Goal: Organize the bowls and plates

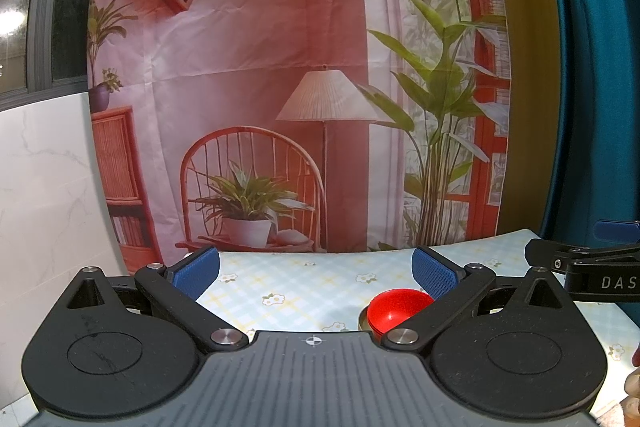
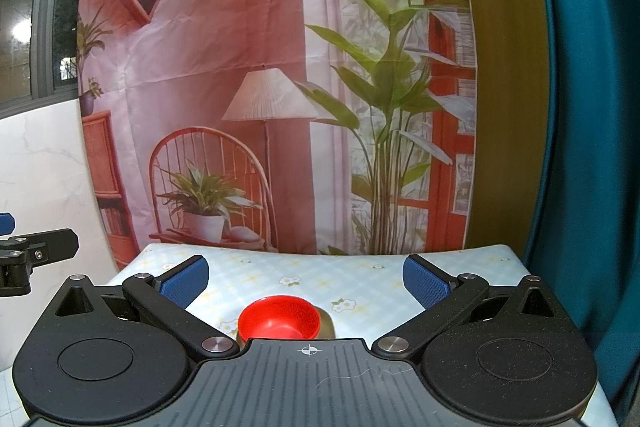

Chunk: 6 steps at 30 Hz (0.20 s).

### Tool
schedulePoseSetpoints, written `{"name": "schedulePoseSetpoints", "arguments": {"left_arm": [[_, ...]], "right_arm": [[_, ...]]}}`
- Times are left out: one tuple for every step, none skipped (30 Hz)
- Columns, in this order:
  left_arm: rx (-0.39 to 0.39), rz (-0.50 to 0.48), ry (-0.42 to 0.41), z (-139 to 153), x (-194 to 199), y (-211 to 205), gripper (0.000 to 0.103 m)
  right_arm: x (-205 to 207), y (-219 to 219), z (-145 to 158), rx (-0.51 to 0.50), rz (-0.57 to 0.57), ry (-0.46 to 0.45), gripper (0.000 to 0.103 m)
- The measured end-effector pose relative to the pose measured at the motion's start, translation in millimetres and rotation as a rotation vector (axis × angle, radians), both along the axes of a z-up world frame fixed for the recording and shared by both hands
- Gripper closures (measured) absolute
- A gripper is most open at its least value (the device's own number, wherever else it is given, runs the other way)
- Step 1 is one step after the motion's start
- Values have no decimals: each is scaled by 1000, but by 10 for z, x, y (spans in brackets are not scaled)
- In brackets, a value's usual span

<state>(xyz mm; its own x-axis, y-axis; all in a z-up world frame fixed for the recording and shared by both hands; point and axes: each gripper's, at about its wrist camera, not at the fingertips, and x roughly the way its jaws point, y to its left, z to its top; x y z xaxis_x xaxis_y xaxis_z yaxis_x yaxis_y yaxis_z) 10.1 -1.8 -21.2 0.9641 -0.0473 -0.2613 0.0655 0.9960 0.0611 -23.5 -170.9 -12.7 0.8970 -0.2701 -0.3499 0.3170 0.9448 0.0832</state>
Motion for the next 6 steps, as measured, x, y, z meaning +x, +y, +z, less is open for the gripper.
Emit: {"name": "schedulePoseSetpoints", "arguments": {"left_arm": [[0, 0, 0, 0, 1, 1, 0], [1, -1, 0, 0, 0, 1, 0], [1, -1, -1, 0, -1, -2, 0], [2, -1, -2, 0, -3, -4, 0], [2, -2, -2, -1, 0, -1, 0], [2, -3, -3, -1, -4, -5, 0]], "right_arm": [[-1, 0, 1, 0, 0, 0, 0], [-2, 0, 2, 0, 0, 0, 0], [0, 3, 0, 0, 1, 0, 0], [2, 15, -3, 0, 1, 0, 0], [0, 12, -2, 0, 1, 0, 0], [0, 13, -2, 0, 1, 0, 0]]}}
